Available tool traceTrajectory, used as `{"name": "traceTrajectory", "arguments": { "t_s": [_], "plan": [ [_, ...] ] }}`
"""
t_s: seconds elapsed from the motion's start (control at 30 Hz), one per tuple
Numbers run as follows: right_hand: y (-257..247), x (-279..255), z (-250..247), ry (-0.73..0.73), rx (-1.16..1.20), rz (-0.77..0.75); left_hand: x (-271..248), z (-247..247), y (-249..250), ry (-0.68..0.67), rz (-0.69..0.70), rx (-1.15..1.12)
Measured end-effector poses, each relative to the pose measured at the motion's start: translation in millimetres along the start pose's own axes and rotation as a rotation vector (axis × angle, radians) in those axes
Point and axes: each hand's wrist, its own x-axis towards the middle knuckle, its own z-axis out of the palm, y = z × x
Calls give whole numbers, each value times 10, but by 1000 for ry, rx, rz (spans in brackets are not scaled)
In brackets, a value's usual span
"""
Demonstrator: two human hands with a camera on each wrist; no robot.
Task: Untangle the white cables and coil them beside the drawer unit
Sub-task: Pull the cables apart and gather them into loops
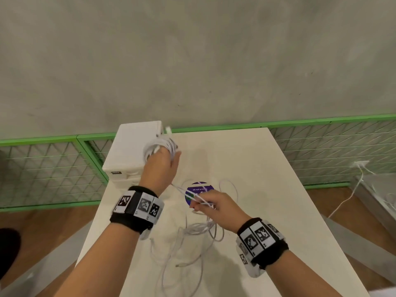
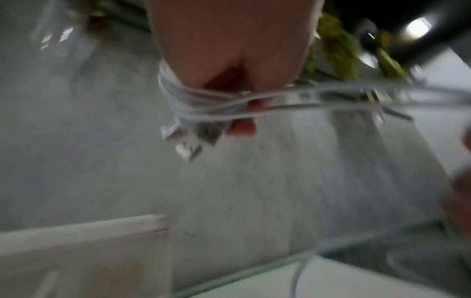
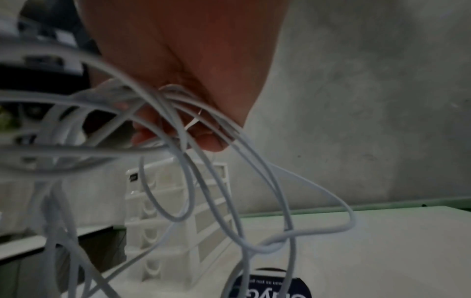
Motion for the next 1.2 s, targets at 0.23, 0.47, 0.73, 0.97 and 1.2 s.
{"name": "traceTrajectory", "arguments": {
  "t_s": [0.23,0.47,0.73,0.97,1.2],
  "plan": [
    [98,95,-367,291,-28,-18,-344,-73,114,-736,-162,-280],
    [349,108,-421,448,-243,-126,-293,-33,172,-368,-203,-206],
    [482,3,-536,234,-239,90,-268,-44,72,-141,-201,-243],
    [558,-81,-516,363,-43,189,-284,-165,67,-125,-259,-327],
    [480,-38,-489,425,118,198,-349,-96,117,-194,-246,-430]
  ]
}}
